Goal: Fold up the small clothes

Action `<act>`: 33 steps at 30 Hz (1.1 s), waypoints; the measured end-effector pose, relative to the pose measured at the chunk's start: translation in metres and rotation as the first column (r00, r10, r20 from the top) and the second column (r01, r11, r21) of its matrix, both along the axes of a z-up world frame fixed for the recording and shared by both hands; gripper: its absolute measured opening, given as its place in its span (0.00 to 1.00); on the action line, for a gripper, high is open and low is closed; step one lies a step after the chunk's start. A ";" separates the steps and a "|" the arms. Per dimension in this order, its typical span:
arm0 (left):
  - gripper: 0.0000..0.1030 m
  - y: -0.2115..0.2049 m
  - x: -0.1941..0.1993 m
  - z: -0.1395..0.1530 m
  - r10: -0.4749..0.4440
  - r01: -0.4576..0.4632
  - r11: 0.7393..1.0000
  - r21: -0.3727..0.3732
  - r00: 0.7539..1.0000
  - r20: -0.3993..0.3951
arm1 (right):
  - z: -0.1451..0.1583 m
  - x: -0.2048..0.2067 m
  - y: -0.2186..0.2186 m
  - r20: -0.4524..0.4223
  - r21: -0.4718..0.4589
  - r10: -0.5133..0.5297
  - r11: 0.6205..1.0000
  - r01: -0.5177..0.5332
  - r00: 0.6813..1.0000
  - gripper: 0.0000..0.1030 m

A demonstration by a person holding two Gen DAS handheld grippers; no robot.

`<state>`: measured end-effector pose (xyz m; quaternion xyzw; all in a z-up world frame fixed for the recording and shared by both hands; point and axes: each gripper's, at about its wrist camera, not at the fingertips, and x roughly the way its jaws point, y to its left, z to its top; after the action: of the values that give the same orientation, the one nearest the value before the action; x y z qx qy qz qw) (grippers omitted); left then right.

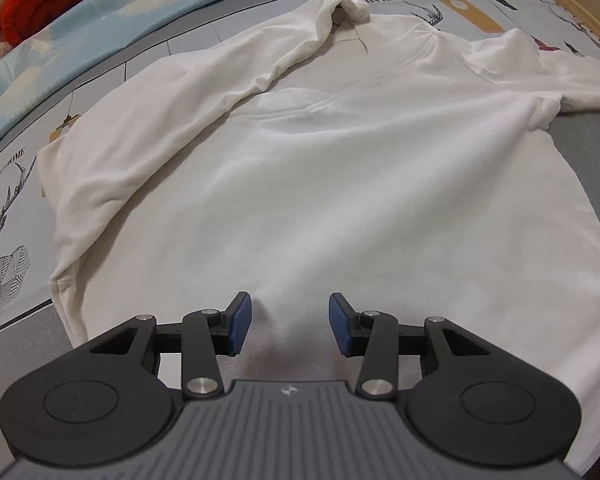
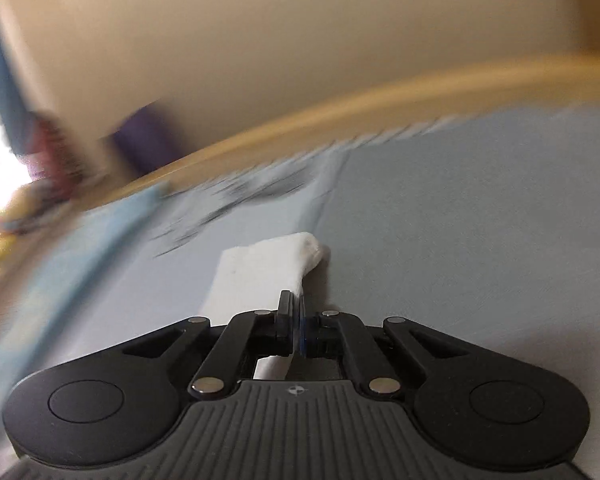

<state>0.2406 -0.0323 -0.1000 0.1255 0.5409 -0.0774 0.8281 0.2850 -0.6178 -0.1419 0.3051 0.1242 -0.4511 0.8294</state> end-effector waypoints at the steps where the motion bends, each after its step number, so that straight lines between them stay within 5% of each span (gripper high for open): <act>1: 0.46 0.001 -0.001 0.001 -0.002 0.002 1.000 -0.001 1.000 0.001 | 0.000 -0.001 0.003 -0.028 -0.010 -0.051 0.999 0.051 0.998 0.02; 6: 0.46 0.007 -0.001 0.001 0.005 -0.005 1.000 -0.004 1.000 0.001 | 0.004 0.004 0.023 -0.101 -0.075 -0.100 0.993 0.092 0.990 0.09; 8: 0.46 0.012 -0.001 0.002 0.019 -0.019 1.000 -0.010 1.000 -0.002 | -0.001 0.011 0.014 -0.165 0.023 -0.074 0.997 0.079 0.984 0.06; 10: 0.46 0.018 -0.001 0.005 0.037 -0.037 0.999 -0.020 0.999 0.006 | 0.012 0.015 0.027 -0.309 -0.104 -0.219 0.975 0.196 0.925 0.14; 12: 0.46 0.027 -0.001 0.010 0.062 -0.062 0.998 -0.032 0.998 0.028 | 0.028 0.016 0.042 -0.324 -0.226 -0.314 0.942 0.249 0.892 0.18; 16: 0.46 0.050 0.001 0.019 0.154 -0.149 0.987 -0.060 0.985 0.079 | 0.071 0.025 0.091 -0.194 -0.255 -0.099 0.966 0.047 0.976 0.19; 19: 0.46 0.076 0.001 0.027 0.248 -0.238 0.967 -0.091 0.962 0.115 | 0.100 0.036 0.149 -0.078 -0.245 0.181 0.950 -0.195 0.980 0.21; 22: 0.46 0.101 -0.001 0.036 0.321 -0.308 0.946 -0.103 0.936 0.147 | 0.112 0.054 0.218 -0.011 -0.176 0.506 0.848 -0.500 0.863 0.21; 26: 0.46 0.143 -0.003 0.053 0.423 -0.400 0.903 -0.153 0.891 0.163 | 0.099 0.081 0.323 0.032 0.008 0.816 0.577 -0.816 0.577 0.29; 28: 0.46 0.162 -0.005 0.062 0.451 -0.424 0.889 -0.173 0.876 0.169 | 0.082 0.097 0.373 0.046 0.118 0.892 0.443 -0.889 0.450 0.50; 29: 0.46 0.172 -0.006 0.067 0.462 -0.433 0.883 -0.184 0.870 0.173 | 0.075 0.103 0.397 0.022 0.140 0.901 0.426 -0.894 0.433 0.54; 33: 0.46 0.218 -0.018 0.089 0.531 -0.485 0.841 -0.240 0.826 0.191 | 0.053 0.134 0.447 -0.075 0.176 0.859 0.511 -0.842 0.506 0.61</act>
<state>0.2224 0.1855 -0.0109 -0.0907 0.4364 0.1140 0.8879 0.4192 -0.1712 -0.0891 0.2170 0.3470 0.0007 0.9124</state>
